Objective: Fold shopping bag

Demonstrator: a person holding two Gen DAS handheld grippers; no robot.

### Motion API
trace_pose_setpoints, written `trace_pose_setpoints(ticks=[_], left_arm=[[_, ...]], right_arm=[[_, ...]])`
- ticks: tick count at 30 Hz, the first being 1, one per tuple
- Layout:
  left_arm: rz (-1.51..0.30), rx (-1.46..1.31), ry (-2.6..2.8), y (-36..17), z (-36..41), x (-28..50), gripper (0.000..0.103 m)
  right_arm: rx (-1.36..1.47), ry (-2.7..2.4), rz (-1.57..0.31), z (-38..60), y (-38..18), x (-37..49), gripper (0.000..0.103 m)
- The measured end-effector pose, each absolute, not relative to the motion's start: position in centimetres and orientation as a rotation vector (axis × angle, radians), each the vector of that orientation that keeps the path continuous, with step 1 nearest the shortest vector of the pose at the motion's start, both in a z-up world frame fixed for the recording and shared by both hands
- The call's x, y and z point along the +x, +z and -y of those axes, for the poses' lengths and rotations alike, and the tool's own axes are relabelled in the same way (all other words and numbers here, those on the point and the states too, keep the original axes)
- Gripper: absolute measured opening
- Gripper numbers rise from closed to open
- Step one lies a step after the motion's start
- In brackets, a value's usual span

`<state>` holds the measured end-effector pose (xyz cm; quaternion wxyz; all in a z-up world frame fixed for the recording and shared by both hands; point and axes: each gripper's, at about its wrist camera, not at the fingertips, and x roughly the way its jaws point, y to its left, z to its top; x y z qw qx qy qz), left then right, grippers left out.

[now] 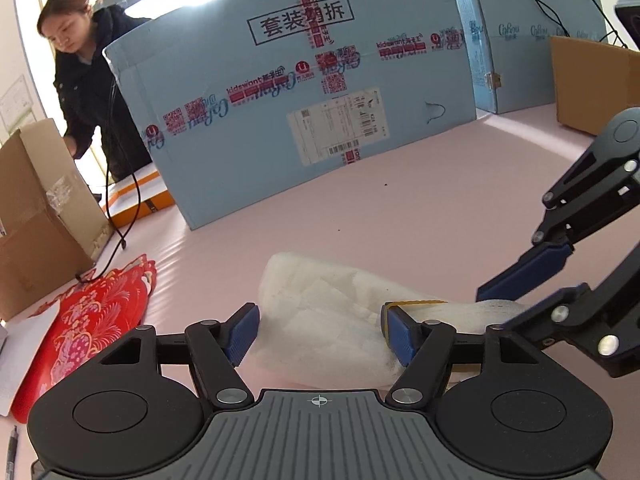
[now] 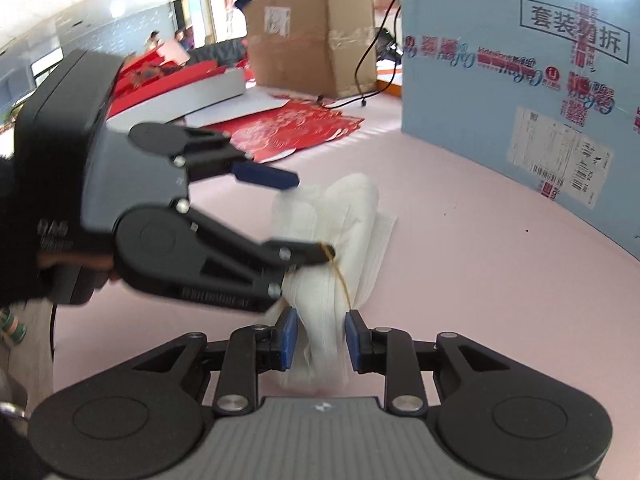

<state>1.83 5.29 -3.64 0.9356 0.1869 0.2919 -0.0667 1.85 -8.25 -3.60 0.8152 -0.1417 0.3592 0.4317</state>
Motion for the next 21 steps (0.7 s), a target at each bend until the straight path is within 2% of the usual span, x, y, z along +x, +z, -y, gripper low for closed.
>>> trace_pose_setpoints(ticks=[3,5,11,14,19,21], left_arm=[[-0.575,0.409,-0.111,-3.7,-5.3,1.1,0.069],[-0.545,0.473,-0.046,-4.1,-5.0,0.0,0.073],[-0.532,0.524,0.091,-5.3,-5.3,-1.5,0.074],[-0.489,0.652,0.108,-5.6,-5.2,-1.0,0.075],[-0.379,0.871,-0.006,-4.8,-4.7,1.2,0.079],[-0.387,0.872,-0.18,-3.6,-4.5,1.6,0.079]], right_arm=[[-0.293,0.848,-0.806,7.7,-5.1,2.8,0.029],[-0.182,0.825,-0.86,8.7,-5.8,3.7,0.029],[-0.126,0.805,-0.886,9.4,-6.6,4.1,0.03],[-0.128,0.815,-0.894,9.6,-6.6,4.1,0.03],[-0.165,0.839,-0.888,9.6,-6.6,4.1,0.029],[-0.176,0.848,-0.888,9.4,-6.5,4.2,0.029]])
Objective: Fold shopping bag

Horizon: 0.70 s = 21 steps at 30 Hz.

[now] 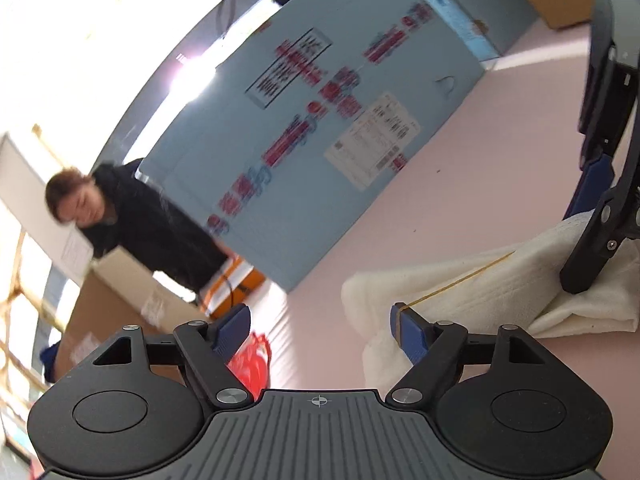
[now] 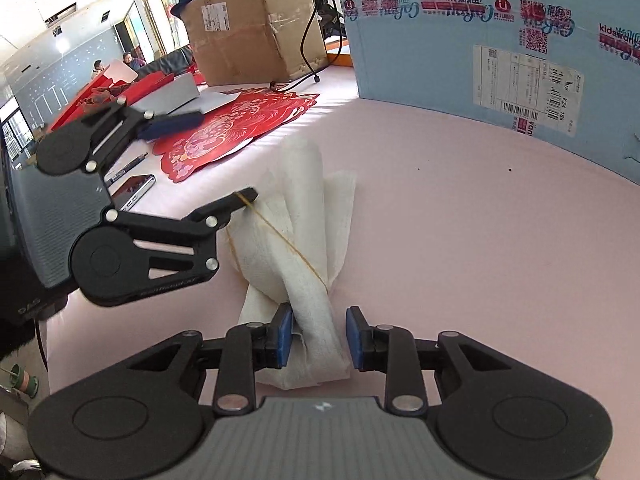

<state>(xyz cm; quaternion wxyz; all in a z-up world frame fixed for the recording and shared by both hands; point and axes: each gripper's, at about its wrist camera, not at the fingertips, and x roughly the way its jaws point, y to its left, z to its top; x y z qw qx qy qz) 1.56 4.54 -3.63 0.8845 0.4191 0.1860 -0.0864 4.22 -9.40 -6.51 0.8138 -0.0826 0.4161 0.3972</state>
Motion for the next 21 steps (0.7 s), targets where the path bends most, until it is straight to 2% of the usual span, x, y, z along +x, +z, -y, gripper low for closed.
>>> trace_pose_setpoints(ticks=[3,8,13,14,16,18,21], left_arm=[[-0.507,0.758,-0.412,-0.2,-5.1,3.1,0.079],[-0.55,0.586,-0.301,3.9,-9.3,5.1,0.079],[-0.559,0.464,-0.209,3.1,-9.9,1.1,0.078],[-0.573,0.439,-0.206,2.1,-9.3,0.1,0.075],[-0.602,0.382,-0.205,0.5,-8.2,-1.4,0.054],[-0.622,0.328,-0.213,-0.9,-7.2,-2.1,0.044],[-0.601,0.285,-0.233,-1.7,-5.7,-2.6,0.042]], right_arm=[[-0.135,0.857,-0.908,9.8,-6.6,4.8,0.029],[-0.082,0.865,-0.934,10.3,-6.7,5.3,0.028],[0.043,0.863,-0.965,11.6,-7.0,6.0,0.028],[0.085,0.859,-0.979,12.0,-7.1,6.3,0.028],[0.19,0.841,-1.021,12.8,-7.3,7.0,0.028],[0.296,0.82,-1.063,13.6,-7.6,7.5,0.031],[0.353,0.783,-1.083,14.3,-7.3,7.3,0.032]])
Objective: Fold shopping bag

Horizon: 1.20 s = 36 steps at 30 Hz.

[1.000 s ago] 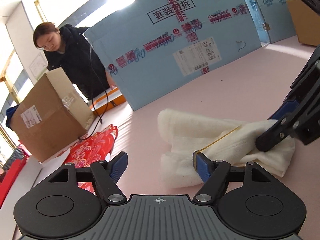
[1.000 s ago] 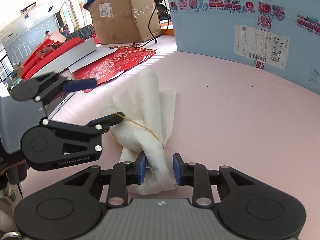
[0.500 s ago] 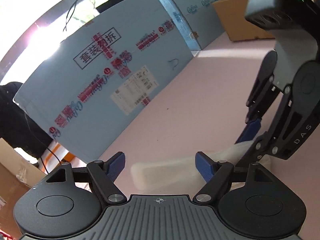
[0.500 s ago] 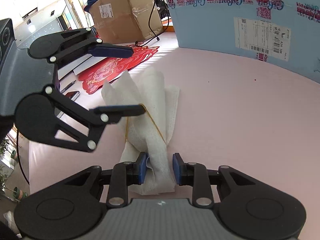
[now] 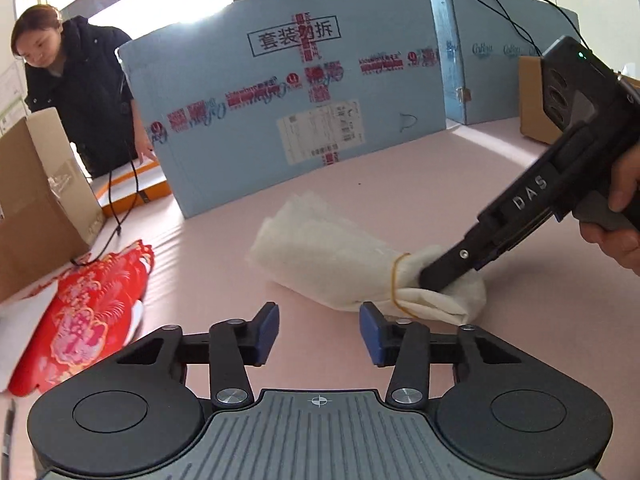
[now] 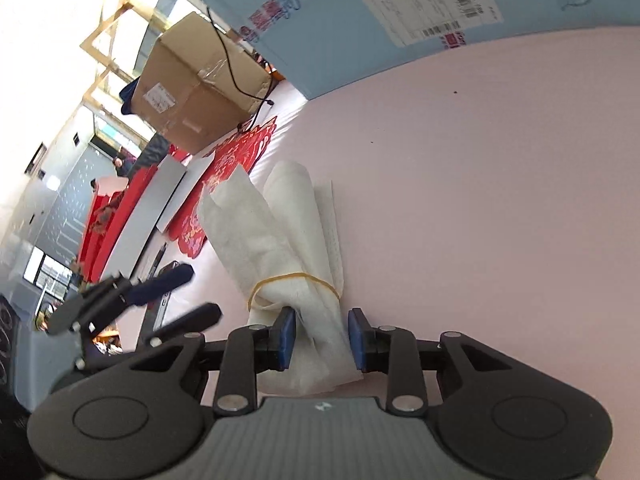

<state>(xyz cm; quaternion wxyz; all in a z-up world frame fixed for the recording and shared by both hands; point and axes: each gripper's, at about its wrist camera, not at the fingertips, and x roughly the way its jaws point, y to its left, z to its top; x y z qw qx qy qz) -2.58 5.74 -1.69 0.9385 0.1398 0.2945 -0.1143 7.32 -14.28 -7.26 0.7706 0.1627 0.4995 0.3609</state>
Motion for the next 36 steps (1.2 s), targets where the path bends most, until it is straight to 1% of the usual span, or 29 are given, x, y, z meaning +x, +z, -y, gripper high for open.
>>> trace_pose_setpoints(ticks=[3,5,7,9,11,15,16,18,21,24,29,32,35,36], left_arm=[[-0.592,0.28,-0.27,-1.9,-5.0,-2.3,0.042],[-0.594,0.286,-0.293,-2.1,-4.6,-1.9,0.042],[-0.611,0.259,-0.306,-2.2,-4.5,-1.5,0.042],[-0.614,0.231,-0.318,-2.2,-4.3,-1.3,0.041],[-0.64,0.26,-0.321,-2.5,-3.9,-1.3,0.041],[-0.673,0.406,-0.323,-4.4,-2.5,-2.0,0.042],[-0.662,0.409,-0.297,-4.6,-2.4,-1.9,0.044],[-0.651,0.401,-0.233,-4.8,-2.3,-1.4,0.044],[-0.651,0.406,-0.172,-4.9,-2.6,-0.3,0.046],[-0.634,0.445,-0.166,-5.0,-2.8,0.0,0.05],[-0.639,0.458,-0.088,-5.2,-5.1,1.0,0.05],[-0.556,0.618,-0.204,-4.5,-4.4,1.1,0.05],[-0.51,0.735,-0.291,-3.3,-3.9,1.4,0.051],[-0.506,0.762,-0.303,-2.9,-4.2,1.6,0.054]], right_arm=[[0.289,0.758,-1.053,13.9,-6.1,6.6,0.032],[0.207,0.753,-1.026,13.0,-5.7,6.4,0.034],[0.071,0.739,-0.994,11.8,-5.5,5.7,0.033],[-0.001,0.755,-0.983,11.0,-5.8,5.0,0.033],[-0.071,0.753,-0.948,10.5,-6.0,3.8,0.03],[0.062,0.729,-0.977,11.8,-6.4,4.1,0.03],[0.104,0.729,-0.995,12.3,-6.5,4.5,0.03],[0.137,0.733,-1.013,12.8,-6.5,4.9,0.028],[0.09,0.763,-1.007,12.7,-6.5,4.9,0.027],[0.027,0.797,-0.983,12.6,-6.3,4.7,0.027],[0.03,0.825,-0.984,13.3,-6.4,4.8,0.025],[0.006,0.846,-0.981,13.2,-6.3,5.0,0.025],[-0.078,0.887,-0.969,12.8,-6.0,5.0,0.024],[-0.111,0.903,-0.964,12.6,-5.8,5.0,0.024]])
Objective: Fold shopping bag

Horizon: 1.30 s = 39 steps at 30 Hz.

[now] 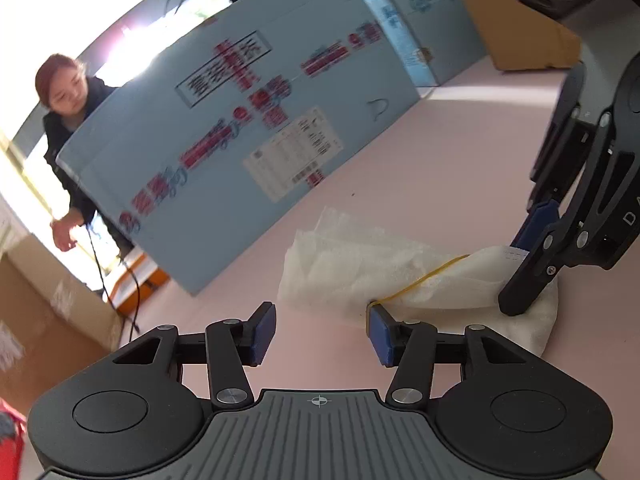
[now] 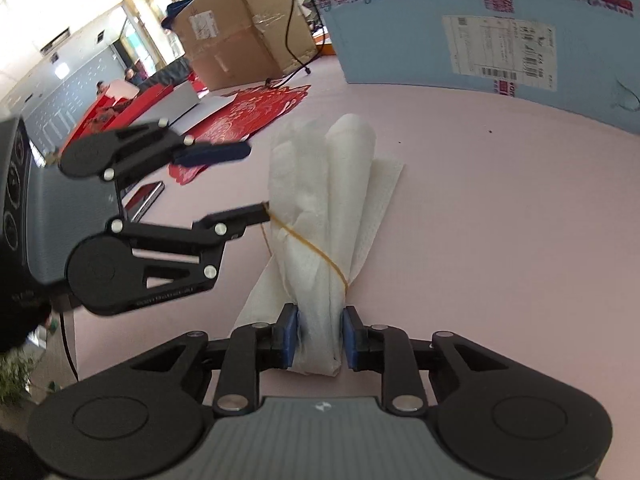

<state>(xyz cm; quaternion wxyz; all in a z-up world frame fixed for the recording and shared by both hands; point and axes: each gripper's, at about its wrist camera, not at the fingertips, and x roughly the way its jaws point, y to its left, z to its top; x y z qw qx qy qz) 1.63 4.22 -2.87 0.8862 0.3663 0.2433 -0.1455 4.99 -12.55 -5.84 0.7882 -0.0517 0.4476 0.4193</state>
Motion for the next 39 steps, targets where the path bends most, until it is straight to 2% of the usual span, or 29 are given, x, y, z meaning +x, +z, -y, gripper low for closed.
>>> trace_pose_setpoints(ticks=[3,7,10,15,17,18,23,29,32,34,39], left_arm=[[-0.498,0.845,-0.333,-2.5,-4.8,1.9,0.059],[-0.51,0.956,-0.404,-3.5,-4.6,1.7,0.059],[-0.57,0.874,-0.556,-2.5,-3.7,0.5,0.059],[-0.572,0.683,-0.476,1.0,-6.4,1.8,0.059],[-0.549,0.628,-0.458,2.1,-7.2,1.7,0.062],[-0.564,0.648,-0.467,1.7,-7.1,1.8,0.068],[-0.632,0.718,-0.512,-1.5,-5.9,2.3,0.068],[-0.629,0.5,-0.429,-2.4,-6.2,5.8,0.068],[-0.65,0.412,-0.442,-2.3,-6.8,7.2,0.068],[-0.654,0.399,-0.472,-1.9,-6.8,7.6,0.068],[-0.647,0.406,-0.525,-1.3,-5.9,8.3,0.069]], right_arm=[[-0.167,0.943,-0.962,12.4,-5.6,5.1,0.025],[-0.14,0.973,-0.983,13.0,-5.7,5.7,0.025],[-0.116,0.968,-0.995,13.2,-5.7,5.8,0.025],[-0.178,0.986,-0.987,13.1,-5.3,5.5,0.025],[-0.226,1.004,-0.99,13.1,-4.9,5.6,0.025],[-0.256,1.004,-0.994,13.3,-4.5,5.8,0.025],[-0.262,0.915,-0.975,15.2,-2.9,7.3,0.03],[-0.093,0.846,-0.852,15.9,-0.8,5.3,0.029],[-0.067,0.892,-0.816,14.0,-0.7,4.1,0.025],[-0.131,0.867,-0.82,12.2,-1.8,4.0,0.015],[-0.144,0.852,-0.877,10.5,-4.0,4.3,0.016]])
